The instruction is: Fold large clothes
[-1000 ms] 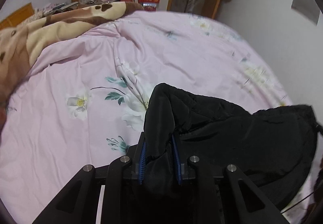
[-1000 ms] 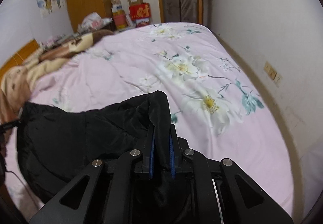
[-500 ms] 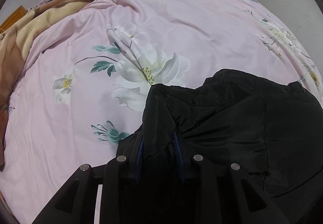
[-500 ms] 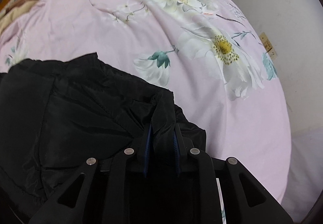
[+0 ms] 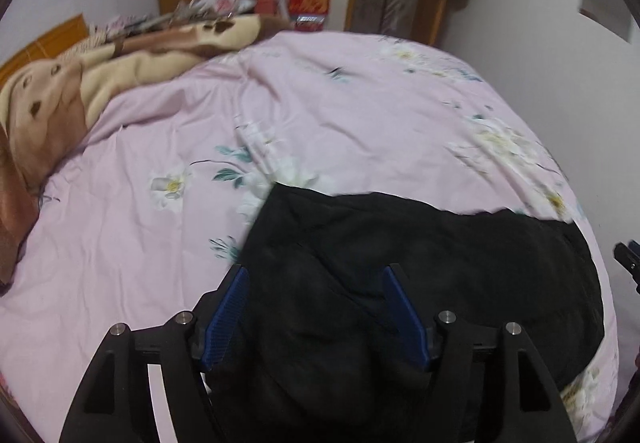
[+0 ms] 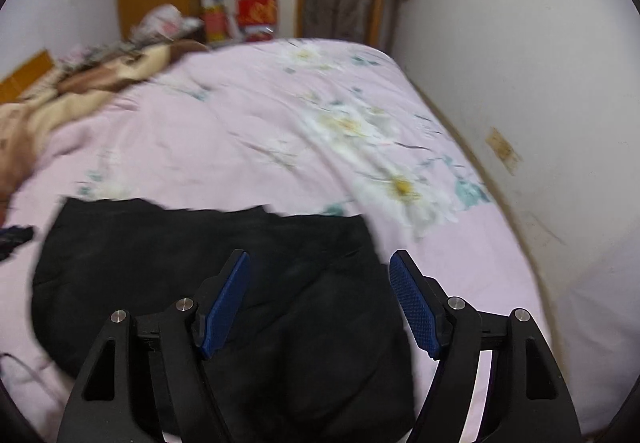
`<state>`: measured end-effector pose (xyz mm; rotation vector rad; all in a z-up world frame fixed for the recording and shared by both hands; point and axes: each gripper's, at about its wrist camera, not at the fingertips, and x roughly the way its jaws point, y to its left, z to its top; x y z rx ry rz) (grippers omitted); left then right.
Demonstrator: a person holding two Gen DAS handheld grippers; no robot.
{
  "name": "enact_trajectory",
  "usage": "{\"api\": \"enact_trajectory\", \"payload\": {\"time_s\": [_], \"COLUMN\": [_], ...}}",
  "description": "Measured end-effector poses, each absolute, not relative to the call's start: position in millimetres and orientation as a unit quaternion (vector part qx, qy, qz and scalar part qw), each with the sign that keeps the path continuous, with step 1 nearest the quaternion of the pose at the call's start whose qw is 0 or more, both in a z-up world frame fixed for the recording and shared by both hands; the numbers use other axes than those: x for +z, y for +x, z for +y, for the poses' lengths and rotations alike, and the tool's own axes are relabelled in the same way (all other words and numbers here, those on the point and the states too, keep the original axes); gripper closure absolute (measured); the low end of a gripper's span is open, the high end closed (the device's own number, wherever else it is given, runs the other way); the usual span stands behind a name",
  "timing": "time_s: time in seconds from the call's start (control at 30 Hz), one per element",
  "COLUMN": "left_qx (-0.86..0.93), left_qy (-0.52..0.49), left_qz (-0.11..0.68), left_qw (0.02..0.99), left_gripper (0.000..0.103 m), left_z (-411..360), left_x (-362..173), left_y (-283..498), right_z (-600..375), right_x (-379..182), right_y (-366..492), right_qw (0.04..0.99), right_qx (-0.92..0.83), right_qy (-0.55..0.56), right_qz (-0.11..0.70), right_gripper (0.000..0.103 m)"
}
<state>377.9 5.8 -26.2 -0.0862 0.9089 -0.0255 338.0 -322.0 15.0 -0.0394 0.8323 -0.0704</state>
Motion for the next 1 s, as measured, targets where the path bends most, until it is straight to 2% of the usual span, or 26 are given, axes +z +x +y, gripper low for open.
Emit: {"api": "enact_trajectory", "payload": {"time_s": [0.13, 0.27, 0.4, 0.5, 0.73, 0.9, 1.0], "left_qx": [-0.028, -0.02, 0.004, -0.005, 0.001, -0.007, -0.028], "left_qy": [-0.01, 0.018, 0.019, -0.008, 0.012, 0.008, -0.001], "left_qz": [0.444, 0.47, 0.47, 0.487, 0.478, 0.479, 0.471], "left_qw": [0.896, 0.882, 0.882, 0.873, 0.879, 0.878, 0.882], "left_gripper": [0.034, 0.033, 0.01, 0.009, 0.008, 0.008, 0.008], "left_z": [-40, -65, -62, -55, -62, -59, -44], "left_x": [-47, -88, -126, -146, -164, -159, -138], "left_y": [352, 351, 359, 366, 375, 372, 363], "right_z": [-281, -253, -250, -255, -252, -252, -263], "right_x": [-3, -46, -95, -115, -146, -145, -122], "right_y": [313, 309, 325, 331, 344, 342, 335], "right_qw": [0.918, 0.904, 0.88, 0.876, 0.877, 0.876, 0.874], "right_qx": [0.002, 0.027, 0.011, 0.018, 0.006, 0.015, 0.036], "right_qy": [-0.028, -0.037, -0.037, -0.023, -0.043, -0.048, -0.037], "right_qz": [0.396, 0.426, 0.473, 0.481, 0.479, 0.48, 0.483], "right_gripper": [0.031, 0.031, 0.03, 0.029, 0.029, 0.029, 0.029]}}
